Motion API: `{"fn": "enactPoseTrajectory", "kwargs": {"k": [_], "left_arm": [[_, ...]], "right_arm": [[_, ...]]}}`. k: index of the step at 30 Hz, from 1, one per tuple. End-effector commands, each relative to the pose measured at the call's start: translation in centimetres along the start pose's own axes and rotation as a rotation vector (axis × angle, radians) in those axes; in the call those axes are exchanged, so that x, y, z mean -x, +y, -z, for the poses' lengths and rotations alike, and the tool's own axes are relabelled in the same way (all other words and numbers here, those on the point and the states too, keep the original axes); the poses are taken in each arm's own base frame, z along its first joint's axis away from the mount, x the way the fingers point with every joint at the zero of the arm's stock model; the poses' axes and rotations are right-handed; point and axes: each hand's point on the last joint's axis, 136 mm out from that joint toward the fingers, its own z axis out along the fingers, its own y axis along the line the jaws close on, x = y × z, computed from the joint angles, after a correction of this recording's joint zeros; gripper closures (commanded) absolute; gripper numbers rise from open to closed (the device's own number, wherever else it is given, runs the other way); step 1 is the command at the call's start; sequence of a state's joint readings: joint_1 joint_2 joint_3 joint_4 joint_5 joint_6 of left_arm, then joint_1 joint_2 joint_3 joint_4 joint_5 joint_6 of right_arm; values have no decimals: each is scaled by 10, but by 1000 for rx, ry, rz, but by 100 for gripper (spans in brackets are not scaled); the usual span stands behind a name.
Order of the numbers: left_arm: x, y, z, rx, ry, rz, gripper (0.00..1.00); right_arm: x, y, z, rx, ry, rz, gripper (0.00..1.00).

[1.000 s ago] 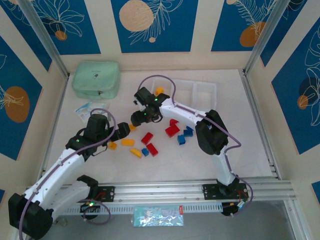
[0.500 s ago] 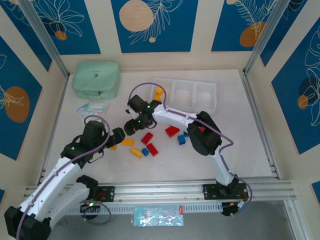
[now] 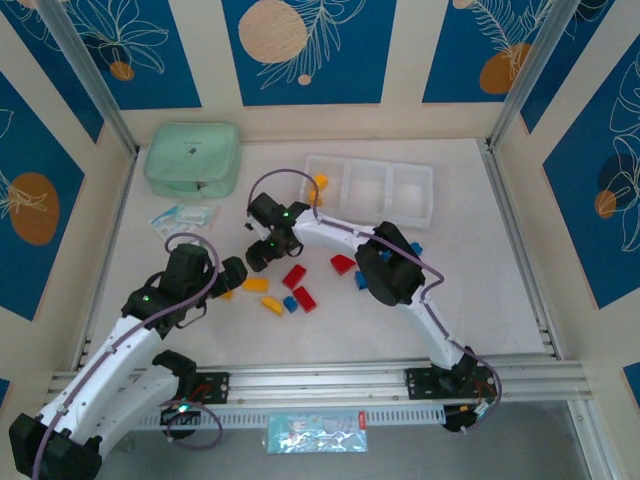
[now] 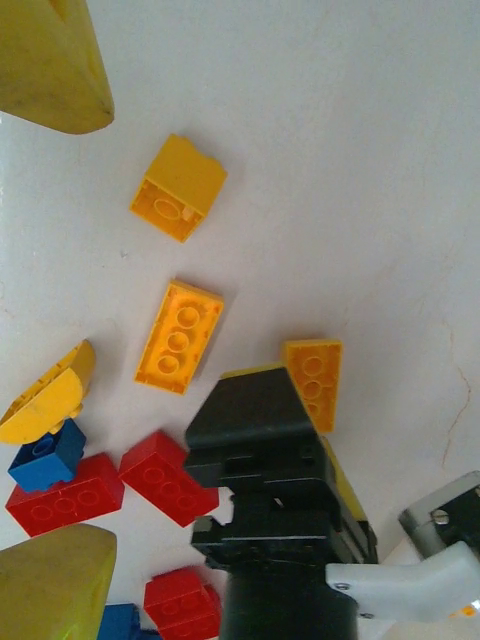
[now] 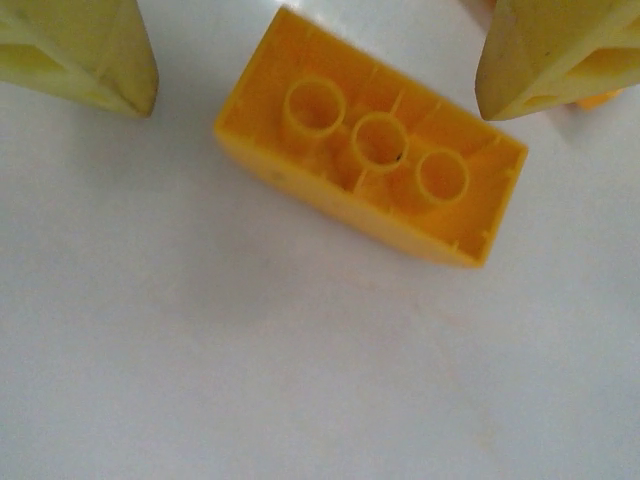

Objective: Sort the legos into containers by color
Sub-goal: Pick up the lego from the center of the table.

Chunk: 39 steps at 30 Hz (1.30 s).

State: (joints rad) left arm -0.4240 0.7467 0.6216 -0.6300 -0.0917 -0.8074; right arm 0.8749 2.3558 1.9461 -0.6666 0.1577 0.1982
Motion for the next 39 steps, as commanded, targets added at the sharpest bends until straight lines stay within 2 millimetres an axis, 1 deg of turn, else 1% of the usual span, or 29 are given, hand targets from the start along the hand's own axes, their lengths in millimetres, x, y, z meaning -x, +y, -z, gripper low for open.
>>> {"fn": "enactPoseTrajectory", "kwargs": {"k": [1, 3, 7, 11, 15, 16, 23, 27, 31, 35, 38, 39], "left_arm": [[-3, 7, 2, 26, -8, 4, 0], [-1, 7, 3, 27, -13, 6, 0], [-1, 8, 3, 29, -16, 3, 0], [-1, 8, 2, 28, -18, 3, 0], [-1, 7, 2, 21, -18, 5, 0], [-1, 7, 2, 22, -18, 3, 0], [-1, 4, 2, 9, -15, -3, 0], [1, 0, 4, -6, -15, -13, 0], [3, -7, 4, -31, -12, -23, 0], [6, -20, 3, -75, -3, -42, 0], [8, -30, 0, -110, 9, -59, 0], [8, -34, -2, -123, 13, -67, 0]], "right_arm": [[7, -20, -4, -52, 1, -16, 20], [12, -21, -6, -53, -7, -3, 20], [14, -17, -12, -50, -8, 45, 26], [18, -17, -11, -57, -15, 51, 37], [17, -14, -11, -49, -13, 57, 47], [17, -14, -11, -49, -12, 61, 50], [22, -10, -1, -38, -29, 62, 69], [29, -7, 16, -22, -56, 55, 73], [37, -11, 43, -12, -101, 14, 74], [40, -27, 71, -19, -136, -64, 74], [39, -48, 91, -41, -162, -134, 74], [37, -58, 95, -60, -167, -161, 74]]}}
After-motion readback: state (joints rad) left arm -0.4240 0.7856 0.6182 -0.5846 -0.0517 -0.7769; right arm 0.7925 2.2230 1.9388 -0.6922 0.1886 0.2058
